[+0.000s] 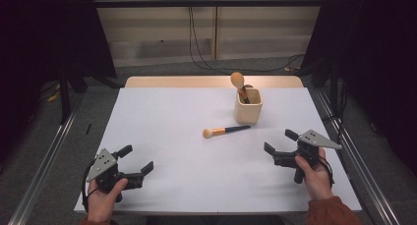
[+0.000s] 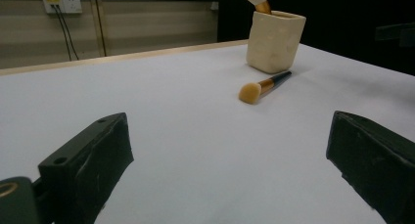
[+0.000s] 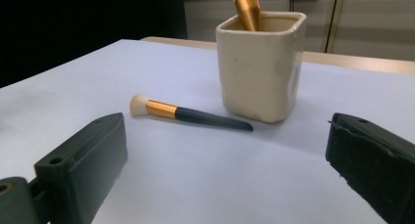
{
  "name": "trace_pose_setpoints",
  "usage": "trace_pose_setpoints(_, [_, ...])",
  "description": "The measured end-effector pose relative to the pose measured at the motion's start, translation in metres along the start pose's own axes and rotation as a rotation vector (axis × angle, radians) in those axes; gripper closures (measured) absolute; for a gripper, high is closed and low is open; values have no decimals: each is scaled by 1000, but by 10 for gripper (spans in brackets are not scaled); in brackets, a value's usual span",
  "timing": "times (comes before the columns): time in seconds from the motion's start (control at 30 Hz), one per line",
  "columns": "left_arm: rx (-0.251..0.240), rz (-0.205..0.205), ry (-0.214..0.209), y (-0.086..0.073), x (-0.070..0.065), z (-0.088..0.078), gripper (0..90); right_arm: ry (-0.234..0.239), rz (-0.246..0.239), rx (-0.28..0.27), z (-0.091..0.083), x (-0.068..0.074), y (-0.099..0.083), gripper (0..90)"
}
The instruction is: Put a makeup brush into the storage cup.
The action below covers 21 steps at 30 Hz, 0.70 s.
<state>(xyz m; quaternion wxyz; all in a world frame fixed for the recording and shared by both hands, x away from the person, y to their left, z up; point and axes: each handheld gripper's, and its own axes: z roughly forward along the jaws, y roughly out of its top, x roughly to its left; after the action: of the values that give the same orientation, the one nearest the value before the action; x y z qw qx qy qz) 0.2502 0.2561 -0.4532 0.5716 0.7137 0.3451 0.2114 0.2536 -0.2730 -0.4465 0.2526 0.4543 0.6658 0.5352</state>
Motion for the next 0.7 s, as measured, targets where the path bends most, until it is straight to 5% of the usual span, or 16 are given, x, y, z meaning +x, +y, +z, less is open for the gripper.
trace_pose_setpoints(0.17, [-7, -19, 7, -1, 1, -2, 31, -66, -31, -12, -13, 1, -9, 16])
trace_pose_setpoints(0.7, [-14, -19, 32, -2, -2, -10, 28, -96, -23, -17, -40, 7, -27, 2])
